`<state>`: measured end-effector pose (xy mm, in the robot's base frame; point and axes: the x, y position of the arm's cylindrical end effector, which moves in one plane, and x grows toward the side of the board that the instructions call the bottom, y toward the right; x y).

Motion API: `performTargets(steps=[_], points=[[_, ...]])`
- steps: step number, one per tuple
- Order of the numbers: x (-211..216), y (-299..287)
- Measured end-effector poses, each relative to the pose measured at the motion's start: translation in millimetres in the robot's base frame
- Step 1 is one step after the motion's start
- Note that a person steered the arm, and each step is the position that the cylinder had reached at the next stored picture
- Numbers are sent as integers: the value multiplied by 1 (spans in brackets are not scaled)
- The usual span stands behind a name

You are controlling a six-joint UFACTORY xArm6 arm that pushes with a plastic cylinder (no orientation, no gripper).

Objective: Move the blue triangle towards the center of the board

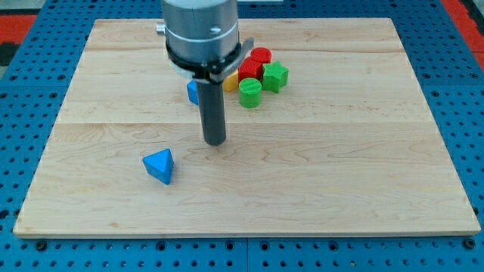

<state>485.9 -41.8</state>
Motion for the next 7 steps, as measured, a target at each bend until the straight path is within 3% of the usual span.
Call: performTargets(steps=[1,2,3,5,7], points=[[51,-12],[76,-49],[62,-118],[33,-44],[36,-25]])
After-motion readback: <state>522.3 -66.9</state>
